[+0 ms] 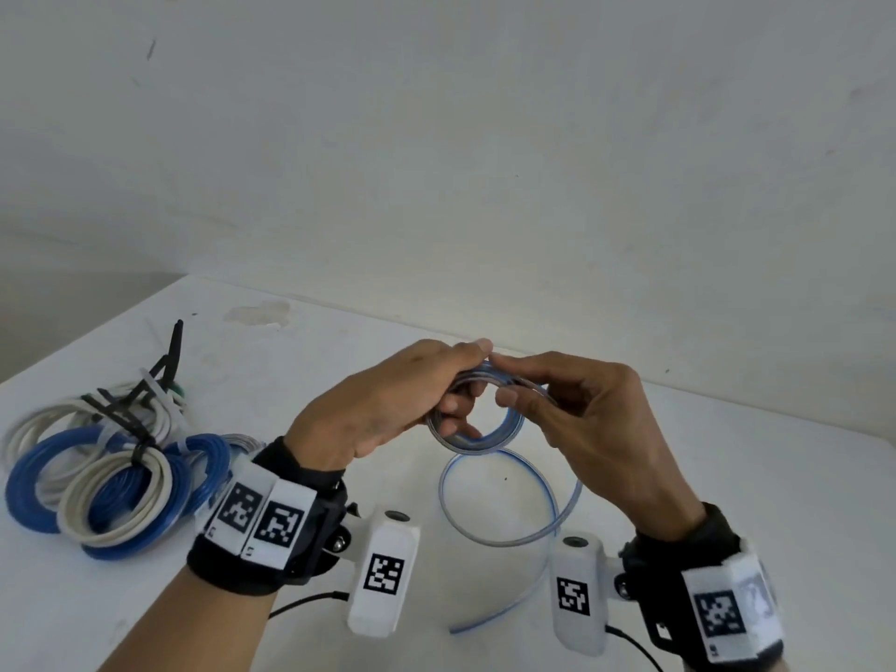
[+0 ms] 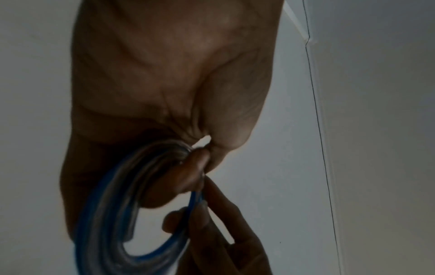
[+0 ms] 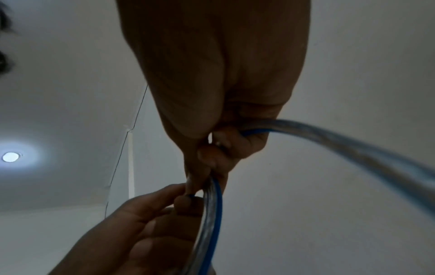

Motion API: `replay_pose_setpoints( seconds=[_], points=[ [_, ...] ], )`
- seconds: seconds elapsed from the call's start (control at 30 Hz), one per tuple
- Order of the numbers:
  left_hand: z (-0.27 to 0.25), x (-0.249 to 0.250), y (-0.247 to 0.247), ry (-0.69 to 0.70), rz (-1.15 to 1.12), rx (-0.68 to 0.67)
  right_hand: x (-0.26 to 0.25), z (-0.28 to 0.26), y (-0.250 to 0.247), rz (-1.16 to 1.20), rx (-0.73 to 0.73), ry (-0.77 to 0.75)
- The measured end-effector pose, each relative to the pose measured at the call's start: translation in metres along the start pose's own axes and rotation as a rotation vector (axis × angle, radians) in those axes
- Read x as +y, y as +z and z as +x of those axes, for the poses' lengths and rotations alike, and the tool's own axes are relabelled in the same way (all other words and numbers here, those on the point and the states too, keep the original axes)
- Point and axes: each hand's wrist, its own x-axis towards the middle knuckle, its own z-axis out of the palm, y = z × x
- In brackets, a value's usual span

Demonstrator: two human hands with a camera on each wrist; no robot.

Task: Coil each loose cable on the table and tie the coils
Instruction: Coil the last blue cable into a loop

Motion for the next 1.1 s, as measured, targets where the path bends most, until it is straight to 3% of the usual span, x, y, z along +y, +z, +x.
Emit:
replay_pose_setpoints(
  seconds=[0.2,0.4,0.5,0.57,0.67,0.8,1.0,1.1],
  points=[
    [0.004,0.004,-0.005,0.098,-0.315,0.103,-0.003,0.003,0.003,0.269,0.125,0.043],
    [0.005,0.006,-0.006,0.190,-0.491,0.199,-0.005,-0.001,0.043,0.484,0.241,0.070],
    [0.007,0.006,-0.001,0.193,-0.472,0.222,-0.002,0.000,0.042,0.488,0.289,0.063],
    [0.004,0.003,-0.004,0.230,-0.301,0.210,0.001,0.004,0.029,0.462,0.279,0.056],
    [-0.002,-0.001,-0.015,0.261,-0.020,0.150,0.003,0.006,0.003,0.403,0.167,0.061],
    [-0.006,-0.002,-0.022,0.266,0.036,0.139,0.005,0.006,-0.011,0.357,0.070,0.066],
    [-0.003,0.000,-0.018,0.386,-0.060,0.326,0.004,0.006,0.012,0.453,0.352,0.056],
    [-0.002,0.000,-0.012,0.416,-0.131,0.392,0.001,0.002,0.035,0.510,0.405,0.043]
  ],
)
